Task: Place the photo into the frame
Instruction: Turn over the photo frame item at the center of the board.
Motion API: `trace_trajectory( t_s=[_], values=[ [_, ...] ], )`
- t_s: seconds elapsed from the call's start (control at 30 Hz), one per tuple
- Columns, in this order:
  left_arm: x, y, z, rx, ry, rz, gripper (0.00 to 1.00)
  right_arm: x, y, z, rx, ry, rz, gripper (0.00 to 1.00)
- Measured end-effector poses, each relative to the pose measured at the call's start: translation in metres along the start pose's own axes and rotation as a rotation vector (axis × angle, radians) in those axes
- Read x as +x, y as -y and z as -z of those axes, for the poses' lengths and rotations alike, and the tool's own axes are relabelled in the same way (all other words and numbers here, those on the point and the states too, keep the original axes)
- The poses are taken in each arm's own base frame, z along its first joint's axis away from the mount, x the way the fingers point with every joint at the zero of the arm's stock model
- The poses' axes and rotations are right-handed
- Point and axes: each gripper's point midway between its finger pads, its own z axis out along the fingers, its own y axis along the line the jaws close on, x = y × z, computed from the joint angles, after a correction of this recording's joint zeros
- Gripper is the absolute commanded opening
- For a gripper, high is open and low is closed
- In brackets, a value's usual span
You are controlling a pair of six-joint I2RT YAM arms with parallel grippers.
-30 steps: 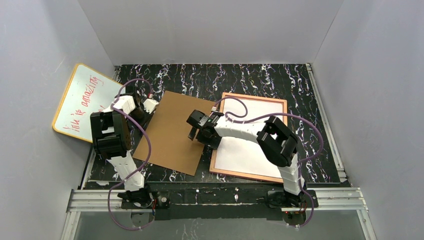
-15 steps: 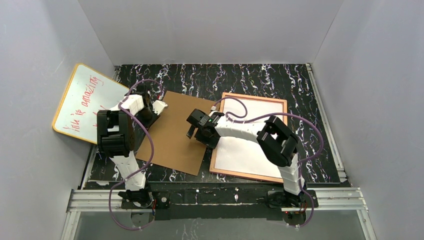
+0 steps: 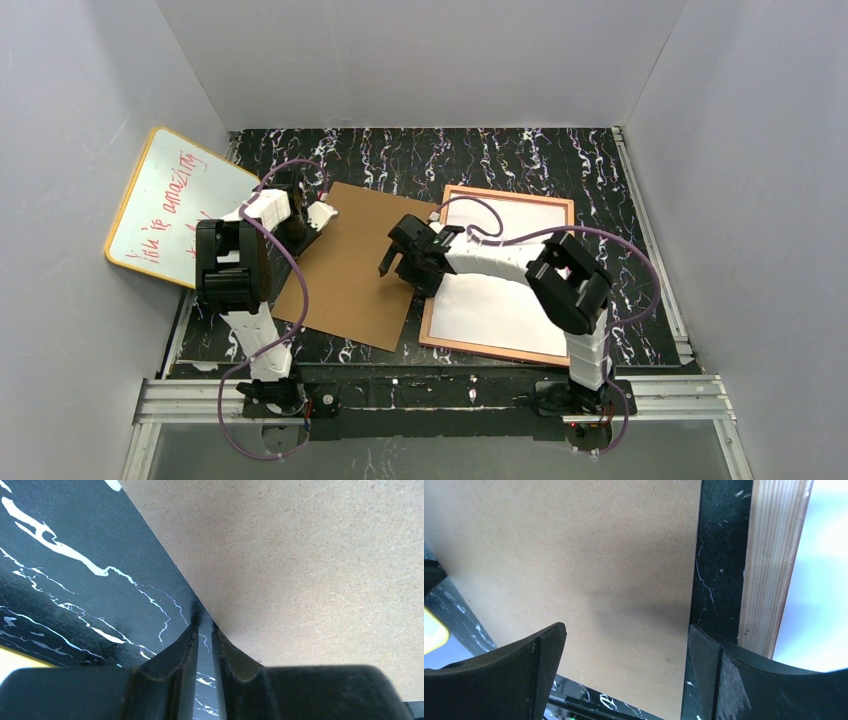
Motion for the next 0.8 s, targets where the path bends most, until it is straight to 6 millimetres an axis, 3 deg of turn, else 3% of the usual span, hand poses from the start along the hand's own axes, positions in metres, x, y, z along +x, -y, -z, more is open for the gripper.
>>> trace_trajectory(
  t_s=[0.23,0.57,0.8],
  values=[
    [0.000,0.001,0.000,0.008,-0.007,-0.011,0.14,0.010,-0.003,0.013,-0.140,-0.038,0.008,0.96],
    [0.000,0.000,0.000,0.016,-0.018,-0.019,0.13,0.030,-0.026,0.066,-0.338,-0.058,0.087,0.95],
    [0.000,0.001,0.000,0.012,-0.024,-0.024,0.13,0.029,-0.037,0.085,-0.402,-0.045,0.072,0.95]
  ],
)
